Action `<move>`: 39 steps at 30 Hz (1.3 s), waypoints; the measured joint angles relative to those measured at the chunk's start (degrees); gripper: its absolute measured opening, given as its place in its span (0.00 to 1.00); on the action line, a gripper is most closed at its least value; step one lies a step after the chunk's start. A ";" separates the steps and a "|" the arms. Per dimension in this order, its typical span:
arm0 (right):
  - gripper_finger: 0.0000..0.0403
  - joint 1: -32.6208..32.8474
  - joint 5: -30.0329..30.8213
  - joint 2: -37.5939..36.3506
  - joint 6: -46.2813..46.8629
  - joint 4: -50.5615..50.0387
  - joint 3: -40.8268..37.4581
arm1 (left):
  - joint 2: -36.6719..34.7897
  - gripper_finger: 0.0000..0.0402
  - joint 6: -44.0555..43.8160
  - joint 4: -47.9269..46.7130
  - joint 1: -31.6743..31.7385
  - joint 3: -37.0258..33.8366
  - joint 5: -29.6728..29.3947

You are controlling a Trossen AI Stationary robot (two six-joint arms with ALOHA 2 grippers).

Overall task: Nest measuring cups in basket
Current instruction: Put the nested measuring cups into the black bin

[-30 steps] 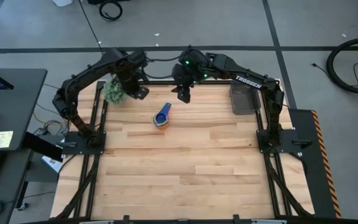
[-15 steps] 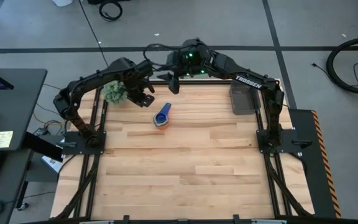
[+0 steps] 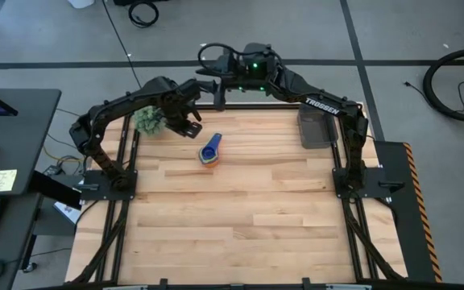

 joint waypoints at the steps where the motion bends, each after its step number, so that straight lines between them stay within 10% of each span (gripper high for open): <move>1: 0.41 0.00 -0.21 0.00 -0.02 0.86 0.00 | 0.00 0.23 -0.02 0.50 0.00 0.00 0.15; 13: 0.41 0.00 -0.39 -0.04 -0.01 1.84 0.01 | 0.00 0.25 -6.34 1.56 -0.75 0.00 -0.39; 25: 0.41 0.00 -0.39 -0.04 -0.01 1.86 0.02 | -0.07 0.61 -6.29 1.81 -4.30 0.00 -2.95; 39: 0.41 -0.21 -0.39 -0.13 0.30 -8.31 0.04 | -0.07 0.63 -7.40 3.51 -4.66 0.02 4.64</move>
